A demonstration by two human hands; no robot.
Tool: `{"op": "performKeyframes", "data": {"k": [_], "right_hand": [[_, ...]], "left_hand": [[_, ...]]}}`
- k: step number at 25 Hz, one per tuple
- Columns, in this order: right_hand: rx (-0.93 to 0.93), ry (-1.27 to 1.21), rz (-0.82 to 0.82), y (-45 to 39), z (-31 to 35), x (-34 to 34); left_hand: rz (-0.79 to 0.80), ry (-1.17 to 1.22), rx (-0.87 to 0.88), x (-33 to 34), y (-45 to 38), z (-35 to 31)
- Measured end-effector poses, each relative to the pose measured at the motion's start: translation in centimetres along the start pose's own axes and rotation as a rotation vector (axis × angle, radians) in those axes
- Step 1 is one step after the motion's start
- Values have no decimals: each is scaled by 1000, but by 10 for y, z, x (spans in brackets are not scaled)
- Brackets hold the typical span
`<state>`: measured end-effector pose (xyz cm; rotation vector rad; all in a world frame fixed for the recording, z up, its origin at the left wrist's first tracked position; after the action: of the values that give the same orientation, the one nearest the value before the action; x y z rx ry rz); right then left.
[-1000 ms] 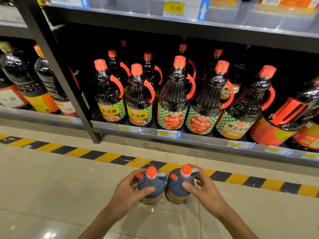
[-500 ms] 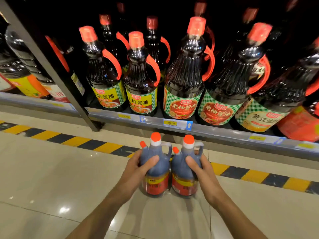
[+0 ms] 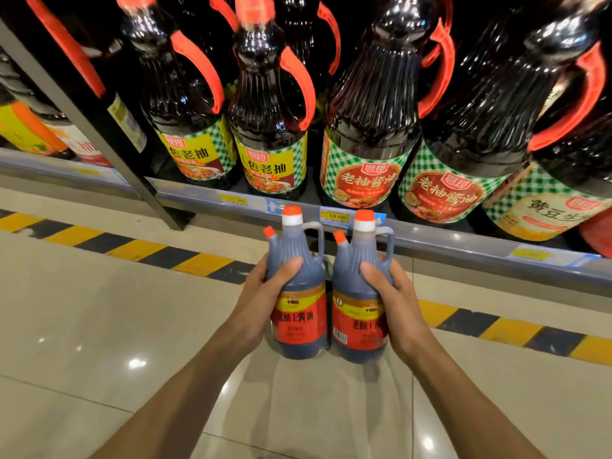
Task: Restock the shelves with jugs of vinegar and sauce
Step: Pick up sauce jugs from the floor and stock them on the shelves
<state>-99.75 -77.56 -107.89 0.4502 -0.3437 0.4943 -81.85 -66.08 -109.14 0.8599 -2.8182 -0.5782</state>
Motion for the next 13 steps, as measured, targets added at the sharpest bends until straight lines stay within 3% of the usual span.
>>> {"op": "performKeyframes", "data": {"k": [13], "right_hand": [[-13, -17, -93, 13, -5, 17]], "left_hand": [[-31, 28, -41, 9, 14, -1]]}}
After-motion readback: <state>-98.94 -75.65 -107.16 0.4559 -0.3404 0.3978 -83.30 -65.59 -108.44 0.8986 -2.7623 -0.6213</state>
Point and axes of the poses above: each hand's wrist, its own y-axis away from the middle knuckle, its own x-axis out of the palm, z = x × y, the point moved 2 cm from there along -y, towards the middle knuckle, and after that the axes turned 14 degrees about -y, right-handed, at the moved point
